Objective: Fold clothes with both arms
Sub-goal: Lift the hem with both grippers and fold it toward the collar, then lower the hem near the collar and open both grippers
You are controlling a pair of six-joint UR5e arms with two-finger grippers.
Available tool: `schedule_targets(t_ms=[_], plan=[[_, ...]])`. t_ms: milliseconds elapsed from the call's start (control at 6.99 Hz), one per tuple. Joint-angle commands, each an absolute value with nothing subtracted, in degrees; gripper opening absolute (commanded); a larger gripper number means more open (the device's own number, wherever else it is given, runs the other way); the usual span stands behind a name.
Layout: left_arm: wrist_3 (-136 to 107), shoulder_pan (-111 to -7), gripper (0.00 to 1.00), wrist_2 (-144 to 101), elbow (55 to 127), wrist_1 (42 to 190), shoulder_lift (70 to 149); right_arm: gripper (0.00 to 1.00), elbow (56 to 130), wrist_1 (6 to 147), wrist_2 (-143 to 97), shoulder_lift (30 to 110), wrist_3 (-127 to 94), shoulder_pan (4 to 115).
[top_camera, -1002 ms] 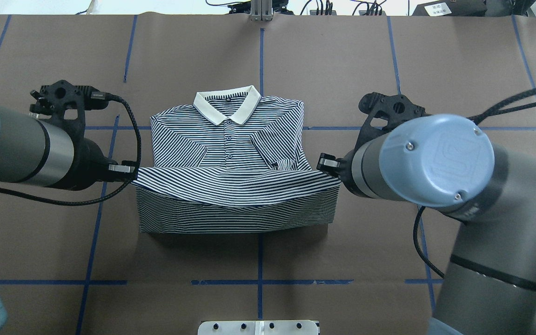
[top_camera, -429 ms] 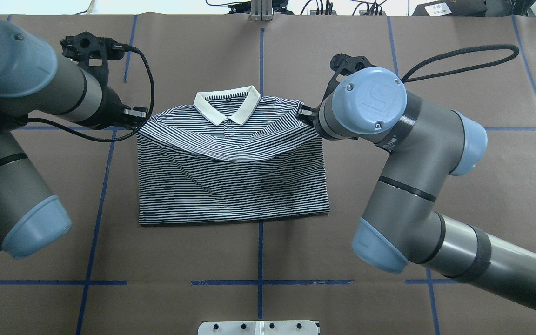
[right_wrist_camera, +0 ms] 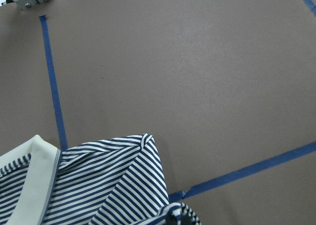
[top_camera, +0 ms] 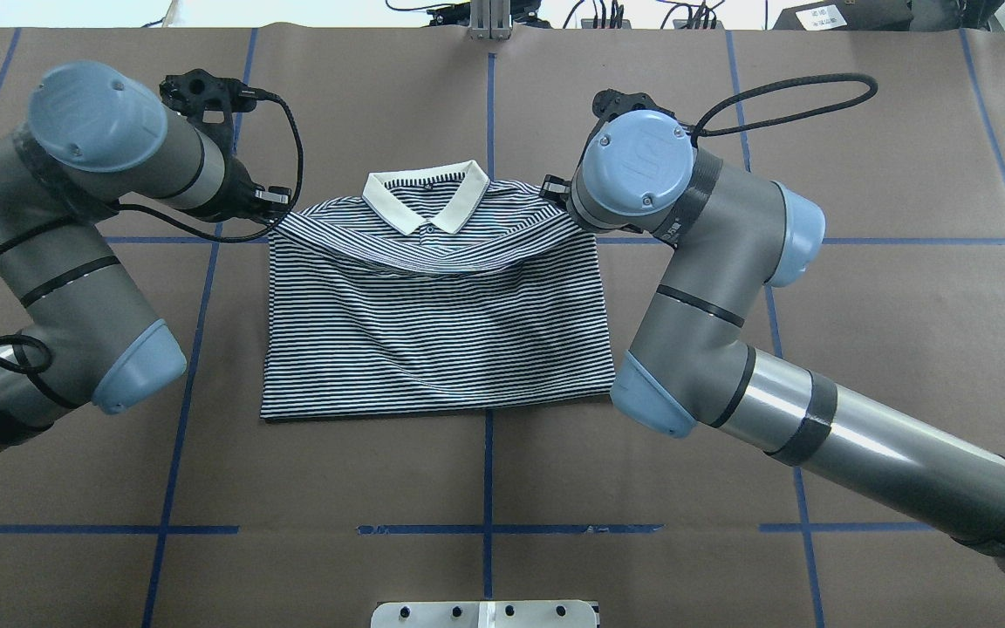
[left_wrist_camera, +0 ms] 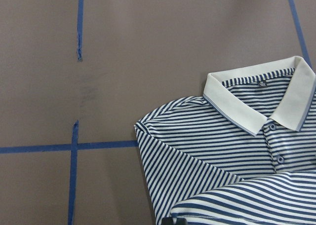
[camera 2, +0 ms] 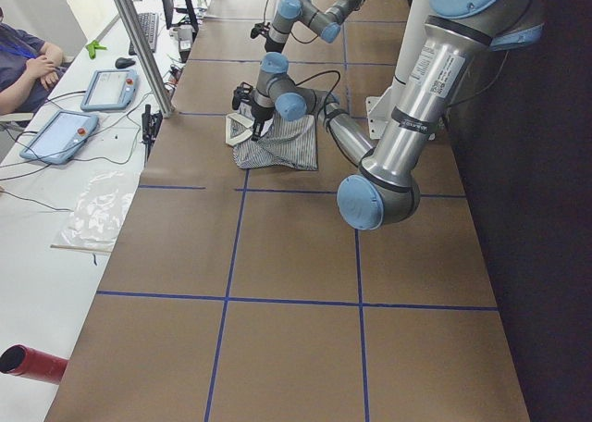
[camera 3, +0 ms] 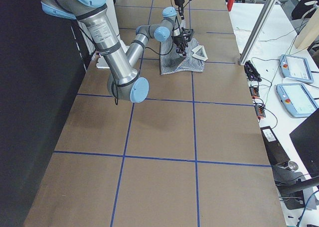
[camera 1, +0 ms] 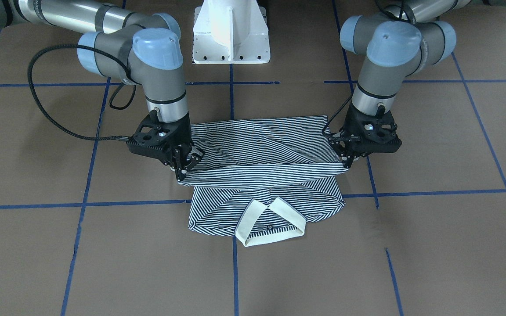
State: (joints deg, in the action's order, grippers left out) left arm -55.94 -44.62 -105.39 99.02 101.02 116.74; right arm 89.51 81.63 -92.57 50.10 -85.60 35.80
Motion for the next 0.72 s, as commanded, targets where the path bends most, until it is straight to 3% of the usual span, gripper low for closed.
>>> schedule_targets(t_ms=[0,573], plan=[[-55.72,-44.38,0.00,-105.29,91.35,107.46,117.42,0.00,82.46,77.43,-92.64,49.22,-85.34,35.86],[-51.33,-44.74,0.00,-105.38,89.74,110.48,117.16,0.00,81.74,77.43,-94.39,49.13,-84.38,37.70]])
